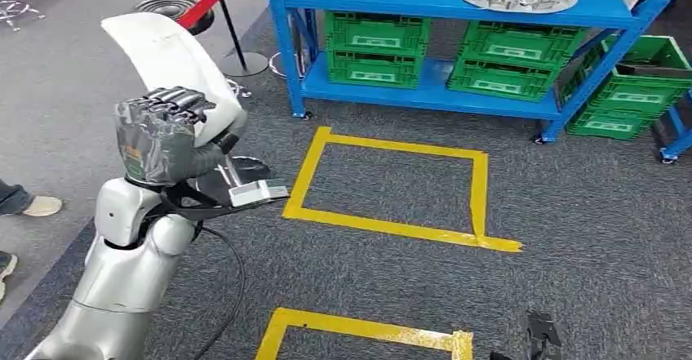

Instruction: Take the parts from the cabinet and place them on the table.

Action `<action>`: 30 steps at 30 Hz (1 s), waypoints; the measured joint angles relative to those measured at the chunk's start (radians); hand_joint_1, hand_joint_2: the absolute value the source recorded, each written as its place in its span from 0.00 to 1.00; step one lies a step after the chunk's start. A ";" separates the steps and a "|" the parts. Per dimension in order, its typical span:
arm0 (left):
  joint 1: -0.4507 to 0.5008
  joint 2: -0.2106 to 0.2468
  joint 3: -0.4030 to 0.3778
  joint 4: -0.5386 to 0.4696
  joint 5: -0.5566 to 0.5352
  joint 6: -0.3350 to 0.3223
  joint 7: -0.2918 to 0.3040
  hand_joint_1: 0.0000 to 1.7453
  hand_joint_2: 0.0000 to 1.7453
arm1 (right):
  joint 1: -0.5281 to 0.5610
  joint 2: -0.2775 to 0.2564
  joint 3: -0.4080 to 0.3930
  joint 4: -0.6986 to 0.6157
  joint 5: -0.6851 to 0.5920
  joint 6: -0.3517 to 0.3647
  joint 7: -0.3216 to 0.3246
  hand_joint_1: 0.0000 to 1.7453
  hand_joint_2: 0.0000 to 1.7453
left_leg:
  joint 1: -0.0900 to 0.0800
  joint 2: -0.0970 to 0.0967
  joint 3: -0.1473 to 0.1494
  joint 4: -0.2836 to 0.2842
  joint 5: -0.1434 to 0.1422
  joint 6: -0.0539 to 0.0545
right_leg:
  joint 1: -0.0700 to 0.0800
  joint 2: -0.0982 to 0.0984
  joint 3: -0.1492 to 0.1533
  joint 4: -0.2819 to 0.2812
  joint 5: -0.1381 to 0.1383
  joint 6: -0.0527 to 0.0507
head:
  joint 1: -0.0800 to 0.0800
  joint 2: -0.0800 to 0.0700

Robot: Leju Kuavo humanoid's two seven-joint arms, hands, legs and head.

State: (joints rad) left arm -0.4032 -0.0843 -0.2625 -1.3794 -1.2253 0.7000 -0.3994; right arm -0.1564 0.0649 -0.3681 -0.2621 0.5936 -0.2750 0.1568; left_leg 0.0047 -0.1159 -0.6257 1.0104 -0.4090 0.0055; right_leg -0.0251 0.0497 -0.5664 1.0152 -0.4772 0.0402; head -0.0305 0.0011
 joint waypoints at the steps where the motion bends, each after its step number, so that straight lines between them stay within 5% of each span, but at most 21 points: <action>1: 0.000 0.001 0.000 0.000 0.000 0.000 0.000 1.00 1.00 | -0.001 0.002 0.001 0.000 0.000 0.000 0.000 0.00 1.00 | 0.001 -0.001 -0.004 0.004 -0.005 -0.004 | -0.011 -0.015 0.003 -0.010 0.007 -0.011 | 0.000 0.000; 3: -0.003 0.001 -0.001 0.000 0.000 0.000 -0.001 1.00 1.00 | -0.002 0.002 0.002 0.000 0.001 -0.001 -0.001 0.00 1.00 | -0.003 0.085 -0.043 0.095 -0.071 -0.015 | -0.004 -0.041 0.003 -0.011 0.009 -0.024 | -0.015 0.000; 5: -0.001 0.001 -0.001 0.000 0.000 0.000 -0.001 1.00 1.00 | 0.002 0.000 0.002 0.000 0.002 -0.006 0.000 0.00 1.00 | 0.002 0.104 -0.113 0.260 -0.145 -0.023 | 0.001 -0.068 0.000 -0.011 0.008 -0.026 | -0.014 0.000; 7: 0.002 0.003 -0.001 0.002 0.000 0.000 -0.001 1.00 1.00 | 0.003 0.000 0.002 0.000 0.004 -0.007 0.000 0.00 1.00 | 0.004 0.105 -0.132 0.315 -0.151 -0.026 | 0.003 -0.095 -0.002 -0.009 0.008 -0.026 | -0.015 0.000; 9: 0.002 0.003 -0.001 0.002 0.000 0.000 -0.001 1.00 1.00 | 0.001 0.000 0.002 0.001 0.005 -0.007 0.000 0.00 1.00 | 0.003 0.113 -0.063 0.195 -0.082 -0.020 | 0.005 -0.120 -0.001 -0.009 0.008 -0.026 | -0.014 0.000; 10: 0.001 0.003 -0.001 0.002 0.000 0.000 -0.001 1.00 1.00 | 0.000 0.000 0.003 0.000 0.005 -0.007 0.000 0.00 1.00 | 0.000 0.134 -0.009 0.096 -0.041 -0.013 | 0.006 -0.131 0.002 -0.009 0.007 -0.025 | -0.014 0.000; 11: 0.000 0.003 -0.001 0.002 0.000 0.000 -0.001 1.00 1.00 | 0.000 0.000 0.003 0.000 0.006 -0.007 0.000 0.00 1.00 | -0.008 0.185 0.030 0.021 -0.028 -0.003 | 0.008 -0.142 0.004 -0.009 0.005 -0.023 | -0.014 0.000; 12: -0.004 0.002 -0.001 0.002 -0.001 0.000 -0.001 1.00 1.00 | 0.001 0.000 0.003 0.001 0.007 -0.007 -0.001 0.00 1.00 | -0.022 0.207 0.039 -0.003 -0.038 0.006 | 0.017 -0.151 0.000 -0.004 0.002 -0.016 | -0.015 0.000; 16: -0.003 0.004 0.000 0.002 -0.002 0.000 -0.002 1.00 1.00 | -0.003 0.000 0.004 0.000 0.008 -0.007 -0.002 0.00 1.00 | -0.017 0.155 0.028 -0.008 -0.026 0.030 | 0.015 -0.192 0.008 -0.010 -0.001 0.004 | -0.014 0.000; 18: -0.007 0.001 0.000 0.002 -0.001 0.000 -0.003 1.00 1.00 | -0.005 -0.002 0.004 0.001 0.010 -0.007 -0.002 0.00 1.00 | -0.009 0.135 0.026 -0.011 -0.020 0.039 | 0.010 -0.092 -0.024 0.056 -0.056 0.011 | -0.009 0.000; 19: -0.007 -0.002 0.001 0.002 -0.001 0.000 -0.003 1.00 1.00 | -0.004 -0.002 0.005 0.001 0.010 -0.007 -0.002 0.00 1.00 | -0.008 0.123 0.024 -0.011 -0.017 0.043 | 0.009 -0.067 -0.059 0.138 -0.096 0.012 | -0.003 0.000; 21: -0.006 -0.003 0.001 0.002 -0.001 0.000 -0.003 1.00 1.00 | 0.003 -0.003 0.005 0.002 0.010 -0.006 -0.002 0.00 1.00 | -0.009 0.094 0.019 -0.009 -0.015 0.046 | 0.010 -0.053 -0.131 0.283 -0.148 0.014 | -0.002 0.000; 22: -0.005 -0.003 0.001 0.002 -0.003 0.000 -0.003 1.00 1.00 | 0.005 -0.003 0.005 0.003 0.009 -0.007 -0.002 0.00 1.00 | -0.010 0.078 0.019 -0.009 -0.015 0.045 | 0.010 -0.051 -0.145 0.305 -0.140 0.014 | -0.003 0.000; 24: -0.005 -0.004 0.001 0.003 -0.006 0.000 -0.003 1.00 1.00 | 0.003 -0.003 0.005 0.003 0.008 -0.006 -0.002 0.00 1.00 | -0.009 0.048 0.020 -0.005 -0.015 0.044 | 0.009 -0.048 -0.106 0.207 -0.060 0.011 | -0.003 0.000; 25: -0.005 -0.004 0.001 0.003 -0.009 0.000 -0.003 1.00 1.00 | 0.002 -0.003 0.005 0.003 0.008 -0.006 -0.002 0.00 1.00 | -0.008 0.034 0.020 -0.001 -0.016 0.042 | 0.006 -0.033 -0.066 0.116 -0.011 0.009 | -0.003 0.000; 26: -0.006 -0.005 0.001 0.003 -0.010 0.000 -0.003 1.00 1.00 | 0.002 -0.003 0.005 0.003 0.008 -0.006 -0.002 0.00 1.00 | -0.007 0.022 0.018 0.004 -0.018 0.038 | 0.002 0.003 -0.033 0.038 0.019 0.008 | -0.003 0.000; 27: -0.007 -0.006 0.001 0.003 -0.010 0.000 -0.003 1.00 1.00 | 0.002 -0.003 0.005 0.004 0.008 -0.006 -0.001 0.00 1.00 | -0.011 0.010 0.010 0.009 -0.018 0.030 | -0.004 0.054 -0.021 0.019 0.000 0.006 | -0.003 0.000; 30: -0.006 -0.006 0.001 0.003 -0.011 0.000 -0.003 1.00 1.00 | 0.003 -0.003 0.005 0.005 0.007 -0.006 0.000 0.00 1.00 | 0.000 -0.026 -0.008 0.009 -0.005 0.008 | 0.002 0.026 -0.009 0.009 -0.005 -0.002 | -0.004 0.000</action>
State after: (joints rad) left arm -0.4097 -0.0900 -0.2613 -1.3764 -1.2360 0.7000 -0.4028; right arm -0.1530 0.0618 -0.3635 -0.2575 0.6008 -0.2815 0.1568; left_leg 0.0046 -0.1415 -0.6340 1.0196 -0.4139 0.0137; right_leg -0.0231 0.0761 -0.5758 1.0239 -0.4821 0.0382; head -0.0343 0.0015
